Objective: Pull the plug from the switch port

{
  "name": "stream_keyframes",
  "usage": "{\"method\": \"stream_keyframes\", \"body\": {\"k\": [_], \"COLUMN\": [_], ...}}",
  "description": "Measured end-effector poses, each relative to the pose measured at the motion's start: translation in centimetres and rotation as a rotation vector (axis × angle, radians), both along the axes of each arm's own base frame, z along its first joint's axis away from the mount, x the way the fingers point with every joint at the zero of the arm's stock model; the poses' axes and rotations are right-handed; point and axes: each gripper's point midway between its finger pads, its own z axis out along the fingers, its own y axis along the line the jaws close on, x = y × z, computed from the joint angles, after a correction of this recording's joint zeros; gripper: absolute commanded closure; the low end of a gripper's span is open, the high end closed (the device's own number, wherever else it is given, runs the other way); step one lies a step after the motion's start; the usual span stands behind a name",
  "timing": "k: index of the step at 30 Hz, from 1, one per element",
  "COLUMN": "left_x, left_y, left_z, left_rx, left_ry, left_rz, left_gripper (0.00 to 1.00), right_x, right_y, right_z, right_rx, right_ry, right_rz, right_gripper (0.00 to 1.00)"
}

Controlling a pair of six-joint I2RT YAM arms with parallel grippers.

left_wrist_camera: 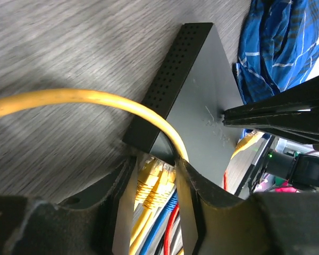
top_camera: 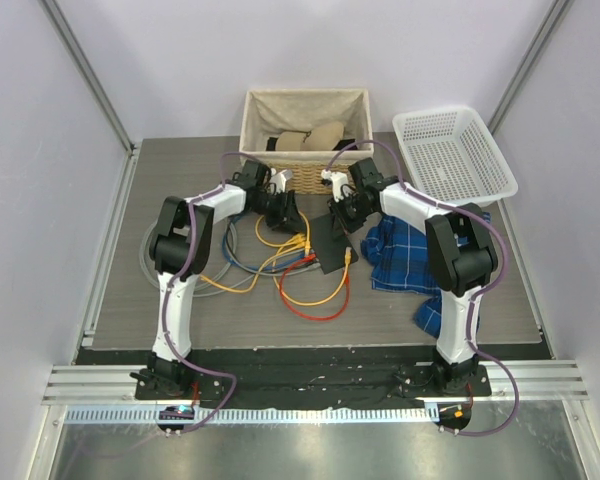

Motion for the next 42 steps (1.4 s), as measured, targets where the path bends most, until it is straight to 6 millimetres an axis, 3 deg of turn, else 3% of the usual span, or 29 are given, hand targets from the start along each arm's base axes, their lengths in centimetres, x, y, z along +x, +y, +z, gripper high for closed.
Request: {"method": "stream_keyframes", "body": {"k": [7,22,31,37,39,42], "left_x": [0.0,-0.2,-0.2,-0.2,-0.2,-0.3], "left_y": [-0.2,0.1,0.1,0.1,0.1,0.0], "left_z": [0.0,-0.1,-0.1,-0.1,-0.1,-0.1], "left_rx": [-0.018,-0.105,-0.114,-0.112,-0.11,-0.107], "left_ry": [-0.004,-0.042,-0.054,-0.051,-0.049,-0.047], "left_rz": [-0.012,-0.093,-0.108,-0.105,-0.103,-0.104], "left_gripper": [0.68,0.69,0.78,0.9,1.0,1.0], "right_x": [0.0,0.0,0.0,0.0,0.0,0.0], "right_y": [0.2,0.4,0.8,1.2,1.2,1.3], "right_z": [0.0,0.0,-0.1,0.0,0.0,0.0], "right_rx": [0.007,0.02,0.032,0.036,0.035,0.035], "right_ry": [0.003,0.005,0.008,0.002,0.001,-0.002], "right_rz": [0.001,0.002,0.002,0.008,0.009,0.011], "right_gripper": [0.93,0.92,0.92,0.92,0.92,0.92]}}
